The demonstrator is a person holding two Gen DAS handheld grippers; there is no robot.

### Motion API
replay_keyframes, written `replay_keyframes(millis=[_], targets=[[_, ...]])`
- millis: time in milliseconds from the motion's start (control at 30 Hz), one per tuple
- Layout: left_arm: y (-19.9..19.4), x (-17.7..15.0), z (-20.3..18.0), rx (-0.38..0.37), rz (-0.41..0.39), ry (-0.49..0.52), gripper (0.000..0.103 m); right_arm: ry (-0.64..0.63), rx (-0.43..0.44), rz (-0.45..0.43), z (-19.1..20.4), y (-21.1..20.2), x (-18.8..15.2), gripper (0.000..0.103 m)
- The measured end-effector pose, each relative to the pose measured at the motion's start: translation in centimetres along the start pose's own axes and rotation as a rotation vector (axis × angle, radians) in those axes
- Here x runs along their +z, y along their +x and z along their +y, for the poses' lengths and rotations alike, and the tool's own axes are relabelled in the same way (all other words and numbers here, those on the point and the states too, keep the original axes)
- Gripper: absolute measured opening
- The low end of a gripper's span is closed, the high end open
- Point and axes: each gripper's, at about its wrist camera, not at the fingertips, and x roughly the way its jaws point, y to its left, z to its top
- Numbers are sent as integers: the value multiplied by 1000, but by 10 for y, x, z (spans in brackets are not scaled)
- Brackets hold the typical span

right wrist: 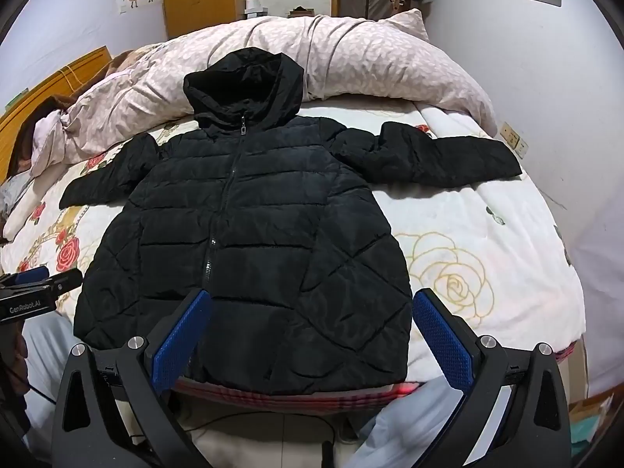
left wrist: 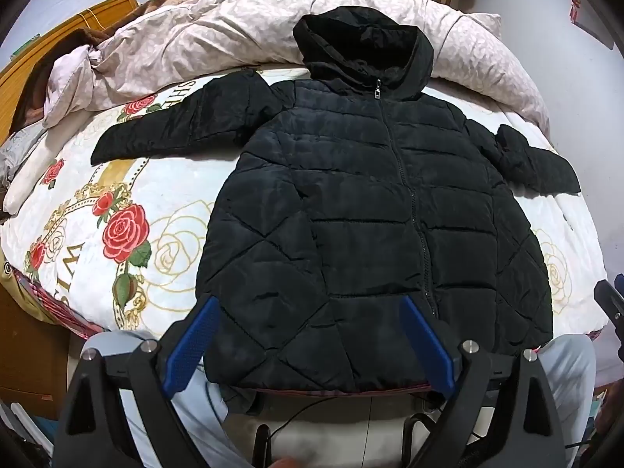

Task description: Fold large clothes

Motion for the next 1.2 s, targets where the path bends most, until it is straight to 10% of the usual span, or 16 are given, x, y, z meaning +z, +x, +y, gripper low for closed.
replay_keyframes(millis=[1200], targets=[[60,36,38,-21,52,-48,94,-96,40,73,35,71,38,102]])
